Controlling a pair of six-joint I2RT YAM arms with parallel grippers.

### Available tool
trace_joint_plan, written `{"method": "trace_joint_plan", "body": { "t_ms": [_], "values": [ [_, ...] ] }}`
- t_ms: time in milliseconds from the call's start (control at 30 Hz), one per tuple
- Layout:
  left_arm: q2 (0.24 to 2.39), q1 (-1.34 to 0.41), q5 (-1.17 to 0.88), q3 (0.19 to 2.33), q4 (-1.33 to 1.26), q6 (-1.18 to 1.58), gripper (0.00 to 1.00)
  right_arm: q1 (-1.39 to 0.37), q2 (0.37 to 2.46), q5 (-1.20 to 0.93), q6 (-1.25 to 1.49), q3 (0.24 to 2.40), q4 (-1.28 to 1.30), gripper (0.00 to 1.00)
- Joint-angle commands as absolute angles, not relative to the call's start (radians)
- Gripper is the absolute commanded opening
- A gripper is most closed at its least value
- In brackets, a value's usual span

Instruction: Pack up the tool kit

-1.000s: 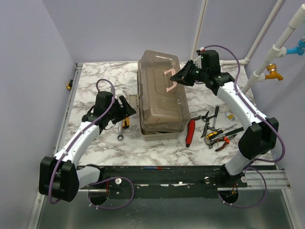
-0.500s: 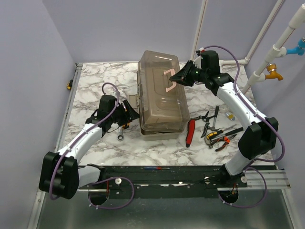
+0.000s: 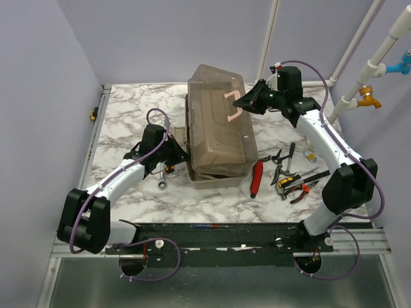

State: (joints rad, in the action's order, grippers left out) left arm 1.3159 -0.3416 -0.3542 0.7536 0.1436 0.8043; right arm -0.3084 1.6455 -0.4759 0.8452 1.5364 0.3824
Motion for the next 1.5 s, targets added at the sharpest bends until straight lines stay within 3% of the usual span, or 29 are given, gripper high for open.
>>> {"method": "trace_joint_plan", "body": {
  "t_ms": [0, 367, 800, 833, 967, 1033, 1367, 1467],
  "values": [
    [1.263, -0.341, -0.244, 0.713, 0.150, 0.809, 0.00, -0.213, 1.557, -0.549, 0.836, 1.519, 0.287, 0.01],
    [1.149, -0.290, -0.096, 0.690, 0.221, 0.811, 0.00, 0.035, 1.478, -0.595, 0.764, 1.246, 0.271, 0.01],
    [1.189, -0.134, -0.169, 0.731, 0.204, 0.803, 0.00, 0.038, 1.614, -0.569, 0.749, 1.245, 0.200, 0.01],
    [1.201, -0.131, -0.169, 0.744, 0.204, 0.803, 0.00, 0.022, 1.624, -0.564, 0.751, 1.266, 0.200, 0.03],
    [1.249, -0.110, -0.175, 0.787, 0.202, 0.812, 0.00, -0.054, 1.656, -0.516, 0.732, 1.351, 0.246, 0.41],
    [1.263, -0.093, -0.182, 0.800, 0.196, 0.820, 0.00, -0.061, 1.650, -0.480, 0.727, 1.375, 0.264, 0.54],
    [1.265, -0.057, -0.183, 0.805, 0.174, 0.831, 0.00, -0.061, 1.586, -0.211, 0.633, 1.571, 0.476, 0.88],
    [1.264, -0.057, -0.199, 0.790, 0.156, 0.845, 0.00, -0.061, 1.558, -0.229, 0.630, 1.600, 0.489, 0.90]
  ]
}}
